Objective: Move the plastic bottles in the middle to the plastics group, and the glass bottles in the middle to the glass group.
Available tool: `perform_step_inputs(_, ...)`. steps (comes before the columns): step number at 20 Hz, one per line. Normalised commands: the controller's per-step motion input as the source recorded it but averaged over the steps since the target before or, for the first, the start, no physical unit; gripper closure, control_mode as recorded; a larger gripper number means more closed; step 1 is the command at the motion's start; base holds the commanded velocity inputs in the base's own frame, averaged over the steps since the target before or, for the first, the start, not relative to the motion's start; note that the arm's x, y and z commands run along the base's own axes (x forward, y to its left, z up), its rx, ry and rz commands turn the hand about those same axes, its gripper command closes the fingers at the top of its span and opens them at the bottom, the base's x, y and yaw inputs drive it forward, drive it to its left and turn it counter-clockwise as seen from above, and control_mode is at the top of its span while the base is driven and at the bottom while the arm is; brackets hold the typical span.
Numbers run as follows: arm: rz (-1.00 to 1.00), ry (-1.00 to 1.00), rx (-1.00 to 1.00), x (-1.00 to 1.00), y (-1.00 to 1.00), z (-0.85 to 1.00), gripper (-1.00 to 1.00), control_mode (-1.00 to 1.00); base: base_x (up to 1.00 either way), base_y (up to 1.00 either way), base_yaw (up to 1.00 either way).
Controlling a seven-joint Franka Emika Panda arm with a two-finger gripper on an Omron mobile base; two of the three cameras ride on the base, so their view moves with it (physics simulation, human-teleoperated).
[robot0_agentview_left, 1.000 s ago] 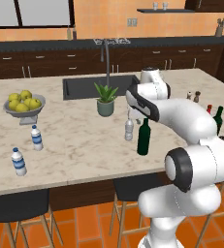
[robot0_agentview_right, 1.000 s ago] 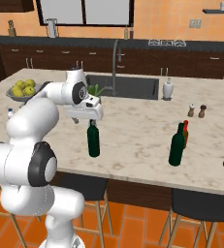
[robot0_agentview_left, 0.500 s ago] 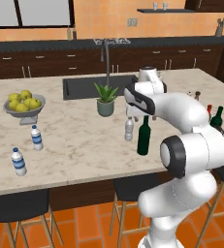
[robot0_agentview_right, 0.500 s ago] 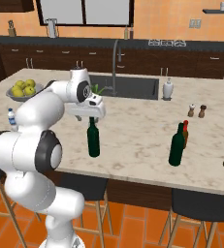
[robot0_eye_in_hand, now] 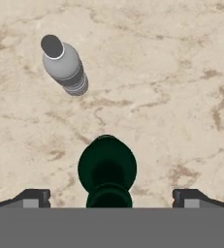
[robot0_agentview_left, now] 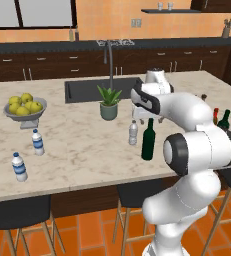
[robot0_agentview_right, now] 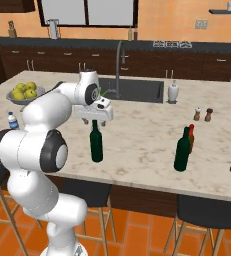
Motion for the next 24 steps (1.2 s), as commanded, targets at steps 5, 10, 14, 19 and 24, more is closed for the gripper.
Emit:
perform_step_inputs(5, 0.0, 0.0, 0.0, 0.18, 0.05, -0.11, -1.0, -1.0, 0.0, 0.0, 0.0)
perform_step_inputs(10, 0.0, 0.0, 0.0, -0.06, 0.01, -0.04, -1.0, -1.0, 0.0, 0.0, 0.0)
perform_step_inputs(14, 0.0, 0.0, 0.0, -0.02, 0.0, -0.05, -1.0, -1.0, 0.0, 0.0, 0.0)
perform_step_inputs(19, 0.0, 0.0, 0.0, 0.0, 0.0, -0.06, 1.0, -1.0, 0.0, 0.0, 0.0)
perform_step_inputs(24, 0.0, 0.0, 0.0, 0.0, -0.03, -0.03, 1.0, -1.0, 0.0, 0.0, 0.0)
